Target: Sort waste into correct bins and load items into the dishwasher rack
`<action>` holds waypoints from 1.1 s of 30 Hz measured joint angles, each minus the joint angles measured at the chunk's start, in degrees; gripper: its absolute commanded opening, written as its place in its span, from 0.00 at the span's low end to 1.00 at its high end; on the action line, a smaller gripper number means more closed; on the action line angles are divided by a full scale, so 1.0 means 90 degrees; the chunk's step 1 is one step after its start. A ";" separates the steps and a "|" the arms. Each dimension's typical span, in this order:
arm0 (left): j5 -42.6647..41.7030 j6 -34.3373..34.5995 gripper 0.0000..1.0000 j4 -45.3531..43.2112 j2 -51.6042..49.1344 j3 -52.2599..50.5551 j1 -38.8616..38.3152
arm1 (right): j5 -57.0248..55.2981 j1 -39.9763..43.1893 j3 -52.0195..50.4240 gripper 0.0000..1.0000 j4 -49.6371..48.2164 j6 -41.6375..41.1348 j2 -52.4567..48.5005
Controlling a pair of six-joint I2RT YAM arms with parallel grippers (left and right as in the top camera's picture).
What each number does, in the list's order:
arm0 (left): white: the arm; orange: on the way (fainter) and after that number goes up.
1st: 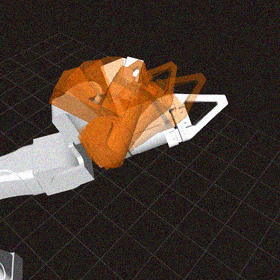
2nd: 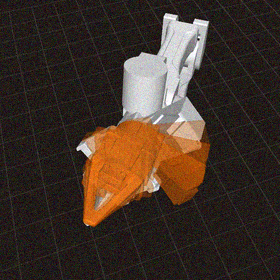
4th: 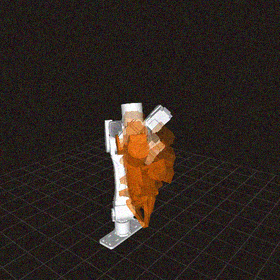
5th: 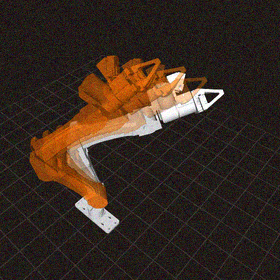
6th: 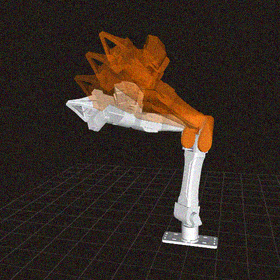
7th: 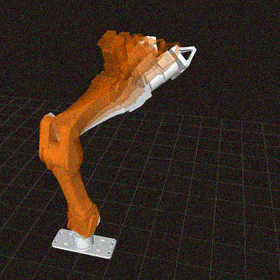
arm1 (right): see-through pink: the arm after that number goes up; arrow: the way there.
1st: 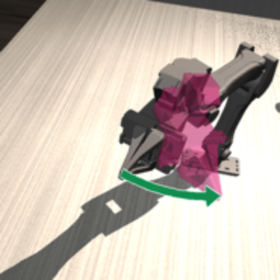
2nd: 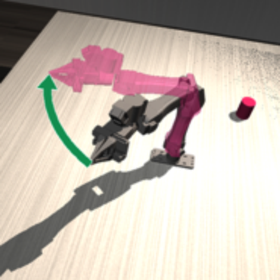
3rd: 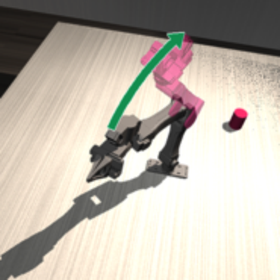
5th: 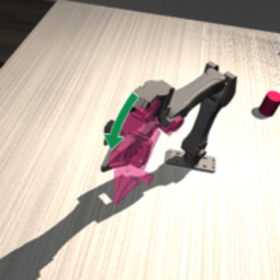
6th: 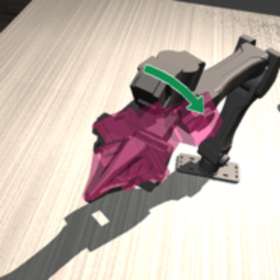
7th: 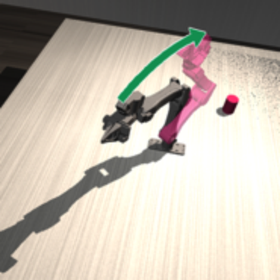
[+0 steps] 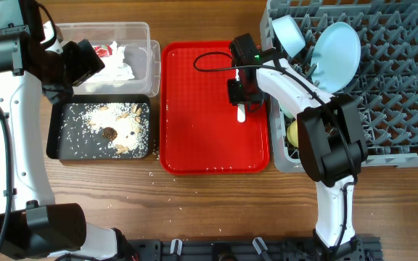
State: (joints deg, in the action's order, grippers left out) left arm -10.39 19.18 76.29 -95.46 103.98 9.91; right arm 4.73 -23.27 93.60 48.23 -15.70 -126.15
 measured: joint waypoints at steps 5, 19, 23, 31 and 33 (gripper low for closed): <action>-0.0002 0.0000 0.91 0.0000 0.0000 0.0000 0.0000 | 0.0471 -0.0114 0.0034 0.04 0.0070 -0.0041 0.0022; -0.0002 -0.0002 1.00 -0.0002 0.0000 0.0000 0.0000 | 0.0452 -0.0257 0.0073 0.04 0.0503 -0.0248 0.0602; -0.0002 -0.0019 1.00 0.0000 0.0000 0.0000 0.0000 | 0.0240 -0.0257 0.0070 0.04 0.0522 -0.0272 0.2059; -0.0002 -0.0019 1.00 0.0000 0.0000 0.0000 0.0000 | -0.0153 -0.0296 0.0175 0.39 0.0131 -0.0323 0.2453; -0.0002 -0.0019 1.00 -0.0002 0.0000 0.0000 0.0000 | -0.0019 -0.0340 0.0168 0.39 -0.0168 -0.0262 0.1909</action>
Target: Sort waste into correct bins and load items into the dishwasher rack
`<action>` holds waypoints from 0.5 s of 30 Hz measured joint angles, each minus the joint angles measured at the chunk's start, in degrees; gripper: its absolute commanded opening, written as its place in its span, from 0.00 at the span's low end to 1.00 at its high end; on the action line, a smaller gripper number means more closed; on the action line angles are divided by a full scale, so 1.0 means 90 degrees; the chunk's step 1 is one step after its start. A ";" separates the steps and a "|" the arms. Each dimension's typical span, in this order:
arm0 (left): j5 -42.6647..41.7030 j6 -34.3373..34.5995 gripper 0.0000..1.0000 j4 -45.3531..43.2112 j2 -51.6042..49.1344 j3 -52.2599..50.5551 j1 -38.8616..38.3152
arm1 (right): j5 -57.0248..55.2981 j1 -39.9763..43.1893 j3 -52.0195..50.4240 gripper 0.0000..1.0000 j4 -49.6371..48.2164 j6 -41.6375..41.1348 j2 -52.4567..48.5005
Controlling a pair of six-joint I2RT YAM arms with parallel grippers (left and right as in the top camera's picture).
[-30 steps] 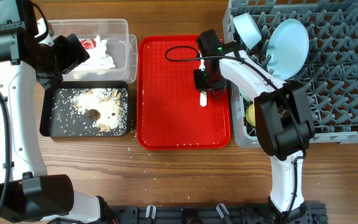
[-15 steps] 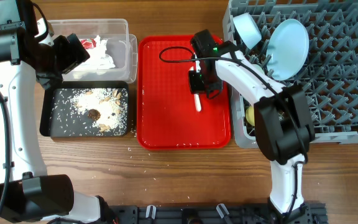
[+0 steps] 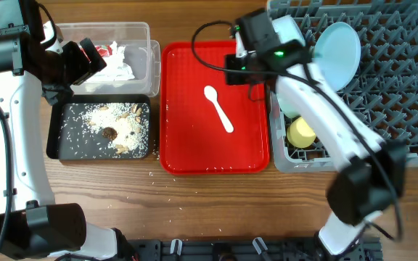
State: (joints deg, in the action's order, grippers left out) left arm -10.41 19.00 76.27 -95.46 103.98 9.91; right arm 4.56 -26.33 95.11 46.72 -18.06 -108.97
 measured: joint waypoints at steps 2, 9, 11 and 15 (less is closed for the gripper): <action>0.0002 0.0000 1.00 -0.0002 0.0000 0.0000 0.0000 | 0.0216 -0.0032 -0.0012 0.40 -0.0389 0.0046 -0.0648; 0.0002 0.0000 1.00 -0.0019 0.0000 0.0000 0.0000 | 0.0903 -0.0029 -0.0017 0.40 -0.1341 0.0029 -0.1841; 0.0002 0.0000 1.00 -0.0019 0.0000 0.0000 0.0000 | 0.0998 -0.0029 -0.0017 0.40 -0.1350 -0.0019 -0.2079; 0.0000 0.0000 1.00 -0.0019 0.0000 0.0000 0.0000 | 0.1137 -0.0029 -0.0010 0.40 -0.1428 -0.0182 -0.2220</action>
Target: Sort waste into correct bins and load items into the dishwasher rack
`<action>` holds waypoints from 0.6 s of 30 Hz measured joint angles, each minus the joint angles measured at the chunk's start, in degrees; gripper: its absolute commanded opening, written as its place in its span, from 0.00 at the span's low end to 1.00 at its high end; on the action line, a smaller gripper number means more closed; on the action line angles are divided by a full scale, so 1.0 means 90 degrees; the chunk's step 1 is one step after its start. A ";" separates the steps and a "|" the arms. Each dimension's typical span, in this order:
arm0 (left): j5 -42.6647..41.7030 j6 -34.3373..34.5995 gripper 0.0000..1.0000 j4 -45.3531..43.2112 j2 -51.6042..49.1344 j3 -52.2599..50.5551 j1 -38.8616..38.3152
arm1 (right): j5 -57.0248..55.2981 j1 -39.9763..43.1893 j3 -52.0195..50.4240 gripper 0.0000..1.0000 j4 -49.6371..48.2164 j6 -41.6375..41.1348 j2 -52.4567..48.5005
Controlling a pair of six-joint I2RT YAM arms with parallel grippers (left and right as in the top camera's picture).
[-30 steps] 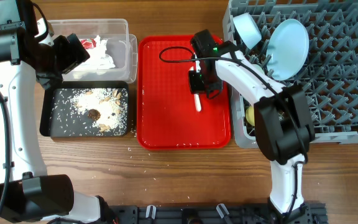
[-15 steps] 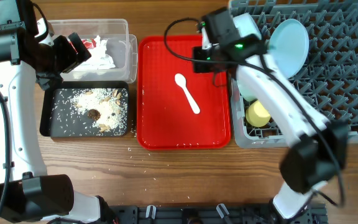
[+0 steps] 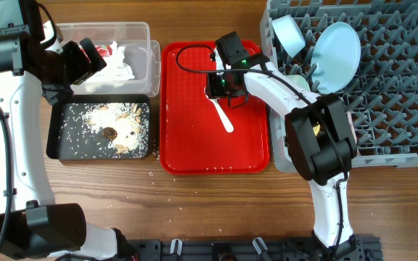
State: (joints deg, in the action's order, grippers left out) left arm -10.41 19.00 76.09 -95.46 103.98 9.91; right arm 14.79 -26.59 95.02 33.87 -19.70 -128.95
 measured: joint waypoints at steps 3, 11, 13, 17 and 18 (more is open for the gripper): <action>0.0002 0.0000 1.00 0.0000 0.0000 0.0000 0.0000 | 0.0199 0.0000 0.0032 0.32 -0.0061 -0.0070 -0.0056; 0.0002 0.0000 1.00 0.0000 0.0000 0.0000 0.0000 | 0.1231 -0.0012 0.0124 0.07 0.0233 -0.0644 -0.0199; 0.0002 0.0000 0.99 0.0005 0.0000 0.0000 0.0000 | 0.1333 -0.0012 0.0165 0.04 0.0233 -0.0741 -0.0199; 0.0002 0.0000 1.00 0.0007 0.0000 0.0000 0.0000 | 0.1433 -0.0032 0.0228 0.04 0.0202 -0.0811 -0.0197; 0.0002 0.0000 1.00 0.0005 0.0000 0.0000 0.0000 | 0.1430 -0.0039 0.0228 0.04 0.0202 -0.0811 -0.0197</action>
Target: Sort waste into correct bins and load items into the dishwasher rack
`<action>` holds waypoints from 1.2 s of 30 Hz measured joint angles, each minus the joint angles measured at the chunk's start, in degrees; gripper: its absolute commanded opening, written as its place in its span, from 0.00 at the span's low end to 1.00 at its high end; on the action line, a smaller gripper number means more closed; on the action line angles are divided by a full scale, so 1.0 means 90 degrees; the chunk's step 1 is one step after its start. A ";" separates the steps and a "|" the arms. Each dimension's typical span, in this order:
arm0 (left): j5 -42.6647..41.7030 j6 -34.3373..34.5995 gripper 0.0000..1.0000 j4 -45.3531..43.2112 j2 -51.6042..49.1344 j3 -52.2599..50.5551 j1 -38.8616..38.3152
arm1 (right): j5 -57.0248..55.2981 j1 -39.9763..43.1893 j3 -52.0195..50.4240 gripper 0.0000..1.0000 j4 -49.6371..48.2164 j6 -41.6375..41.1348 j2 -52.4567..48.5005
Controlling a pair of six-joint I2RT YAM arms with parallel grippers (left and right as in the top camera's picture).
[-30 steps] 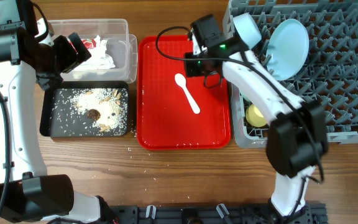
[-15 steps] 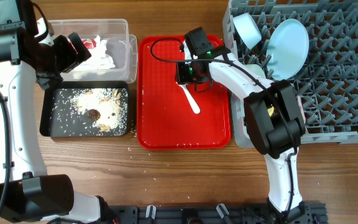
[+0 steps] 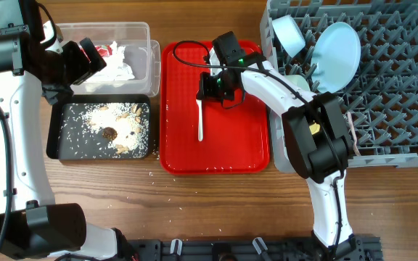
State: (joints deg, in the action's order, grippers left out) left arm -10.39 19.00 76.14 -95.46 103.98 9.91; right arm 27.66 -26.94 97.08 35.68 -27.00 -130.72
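A white spoon (image 3: 200, 122) points straight down the red tray (image 3: 245, 148), its upper end under my right gripper (image 3: 210, 87). That gripper appears shut on the spoon's top end, though the fingers are dark against the tray. My left gripper (image 3: 89, 59) hangs over the left edge of the clear plastic bin (image 3: 140, 40), which holds crumpled white and red waste; its jaws are not readable. The grey dishwasher rack (image 3: 390, 109) at the right holds a light-blue plate (image 3: 338, 52) and a pale bowl (image 3: 289, 32).
A black tray (image 3: 55, 134) with rice and food scraps lies below the clear bin. Some grains are scattered on the wooden table (image 3: 216, 203) in front of it. The right arm reaches from the table's front edge, past the rack's left side, to the red tray.
The spoon lay slanted near the tray's middle with the right gripper over its bowl end. Now it points straight down, further left, with its top at the gripper. The left arm has not moved.
The right gripper stood at the tray's right edge with the spoon at its tips. Then the spoon lay free in mid-tray and the gripper was near the tray's top right. The gripper came over the spoon's bowl end, and now has it turned and shifted left.
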 measured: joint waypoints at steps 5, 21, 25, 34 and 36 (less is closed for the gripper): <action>-0.0002 0.0000 1.00 0.0002 0.0000 0.0000 0.0000 | -0.0437 0.0015 -0.0036 0.04 0.0493 0.0005 0.0250; -0.0002 0.0000 1.00 0.0015 0.0000 0.0000 0.0000 | -0.3910 0.2960 -0.0219 0.04 0.4177 -0.1515 0.5134; -0.0002 0.0000 1.00 0.0015 0.0000 0.0000 0.0000 | -0.4269 0.4078 -0.0884 0.11 0.3689 -0.1870 0.5061; -0.0002 0.0000 1.00 0.0015 0.0000 0.0000 0.0000 | -0.3711 0.4345 -0.1474 0.72 0.3271 -0.1464 0.4930; -0.0002 -0.0002 1.00 0.0015 0.0000 0.0000 0.0000 | -0.3198 0.4345 -0.1260 0.74 0.3342 -0.0891 0.5144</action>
State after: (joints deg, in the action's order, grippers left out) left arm -10.41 18.98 76.27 -95.46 103.98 9.91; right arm -1.13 12.16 85.73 65.76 -35.03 -84.42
